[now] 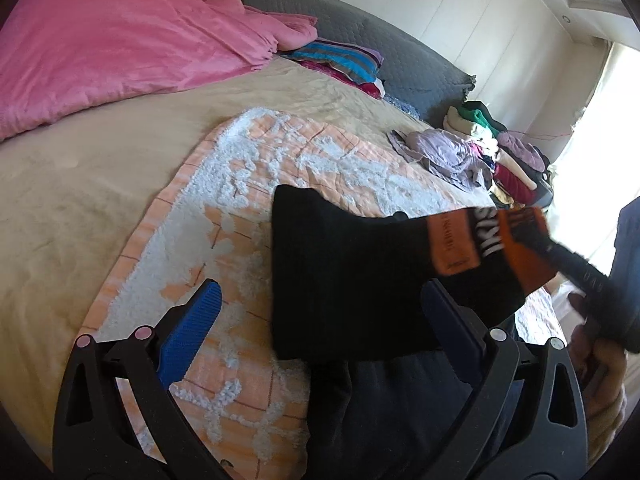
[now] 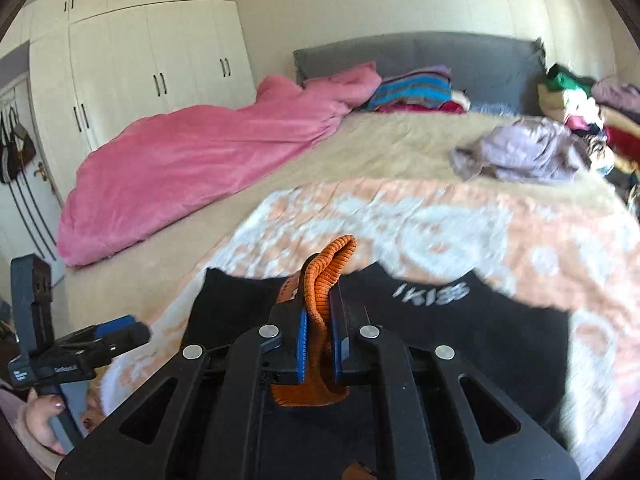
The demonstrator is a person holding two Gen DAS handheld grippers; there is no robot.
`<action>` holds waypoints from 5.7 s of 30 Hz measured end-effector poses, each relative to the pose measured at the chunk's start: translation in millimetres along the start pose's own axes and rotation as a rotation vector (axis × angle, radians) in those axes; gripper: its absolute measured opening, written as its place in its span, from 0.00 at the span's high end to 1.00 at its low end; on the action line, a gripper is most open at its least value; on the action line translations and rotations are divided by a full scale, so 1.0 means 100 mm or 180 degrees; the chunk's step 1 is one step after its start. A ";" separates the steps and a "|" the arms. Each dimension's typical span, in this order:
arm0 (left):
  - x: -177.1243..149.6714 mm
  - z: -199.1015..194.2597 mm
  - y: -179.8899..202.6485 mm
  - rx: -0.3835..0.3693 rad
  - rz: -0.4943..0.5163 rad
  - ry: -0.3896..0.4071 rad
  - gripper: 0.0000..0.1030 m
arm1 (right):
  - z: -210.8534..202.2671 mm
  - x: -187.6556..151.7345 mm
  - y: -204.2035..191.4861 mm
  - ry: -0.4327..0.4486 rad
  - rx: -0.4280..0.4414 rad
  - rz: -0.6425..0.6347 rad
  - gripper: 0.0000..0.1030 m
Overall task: Fold small clothes
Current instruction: 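Grasp the folded orange cuff with the right gripper and straighten it, then lay the cuff flat beside the other cuff and open the right gripper, then move both grippers toward the shirt hem, then close the right gripper on the black hem while the left gripper grasps it too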
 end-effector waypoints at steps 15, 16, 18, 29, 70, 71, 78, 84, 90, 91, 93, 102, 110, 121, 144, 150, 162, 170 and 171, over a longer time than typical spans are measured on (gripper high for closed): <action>0.00 0.17 0.23 -0.0022 0.0140 -0.0112 0.09 | -0.28 -0.34 1.05 0.0062 -0.0716 0.0250 0.92; -0.01 0.20 0.26 -0.0024 0.0164 -0.0126 0.09 | -0.27 -0.39 1.11 0.0041 -0.0728 0.0292 0.92; -0.01 0.28 0.34 -0.0016 0.0229 -0.0173 0.09 | -0.26 -0.46 1.16 0.0011 -0.0723 0.0355 0.92; -0.08 0.76 0.71 0.0026 0.0585 -0.0486 0.09 | -0.15 -0.70 1.33 -0.0091 -0.0820 0.0416 0.92; -0.35 1.29 0.67 -0.0060 0.0799 -0.1017 0.34 | 0.49 -1.40 1.30 -0.0958 -0.0727 0.0418 0.52; -0.35 1.29 0.67 -0.0066 0.0793 -0.1013 0.34 | 0.47 -1.39 1.30 -0.0932 -0.0720 0.0432 0.51; -0.35 1.16 0.67 -0.0107 0.0762 -0.0946 0.34 | 0.29 -1.36 1.28 -0.0774 -0.0761 0.0438 0.48; -0.32 1.05 0.68 -0.0107 0.0753 -0.0868 0.34 | 0.09 -1.34 1.26 -0.0655 -0.0784 0.0456 0.37; -0.31 0.88 0.73 -0.0096 0.0790 -0.0755 0.25 | -0.11 -1.32 1.20 -0.0544 -0.0830 0.0427 0.22; -0.31 0.84 0.74 -0.0088 0.0807 -0.0725 0.23 | -0.14 -1.32 1.19 -0.0531 -0.0848 0.0423 0.20; -0.31 0.78 0.75 -0.0063 0.0835 -0.0671 0.19 | -0.22 -1.31 1.17 -0.0487 -0.0855 0.0413 0.14; -0.33 0.56 0.76 0.0060 0.0882 -0.0521 0.09 | -0.47 -1.27 1.14 -0.0366 -0.0905 0.0403 0.14; -0.38 0.39 0.69 0.0106 0.0845 -0.0501 0.09 | -0.68 -1.26 1.14 -0.0271 -0.0924 0.0418 0.14; -0.50 0.16 0.47 0.0266 0.0811 -0.0512 0.09 | -0.93 -1.41 1.16 -0.0241 -0.0971 0.0451 0.14; -1.23 -0.24 0.12 0.0107 0.0714 -0.0853 0.35 | -1.36 -1.98 1.28 -0.0344 -0.0990 0.0621 0.14; -1.47 -0.24 0.04 0.0024 0.0656 -0.1022 0.48 | -1.44 -2.13 1.29 -0.0411 -0.0996 0.0632 0.14; -1.83 -0.26 0.00 -0.0047 0.0565 -0.1234 0.62 | -1.57 -2.52 1.33 -0.0556 -0.0947 0.0753 0.14; -1.98 -0.22 -0.04 -0.0157 0.0417 -0.1351 0.63 | -1.67 -2.78 1.31 -0.0665 -0.0821 0.0813 0.14; -2.00 -0.22 -0.04 -0.0166 0.0406 -0.1358 0.63 | -1.69 -2.82 1.31 -0.0685 -0.0810 0.0820 0.14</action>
Point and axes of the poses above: each gripper's, at about its wrist camera, not at the fingertips, and z roughly the way its jaws point, y to its right, x to its top, the point moved 10 cm from there along z, roughly the way its jaws point, and after that the axes turned 7 degrees about -y, right-handed, at the moved point
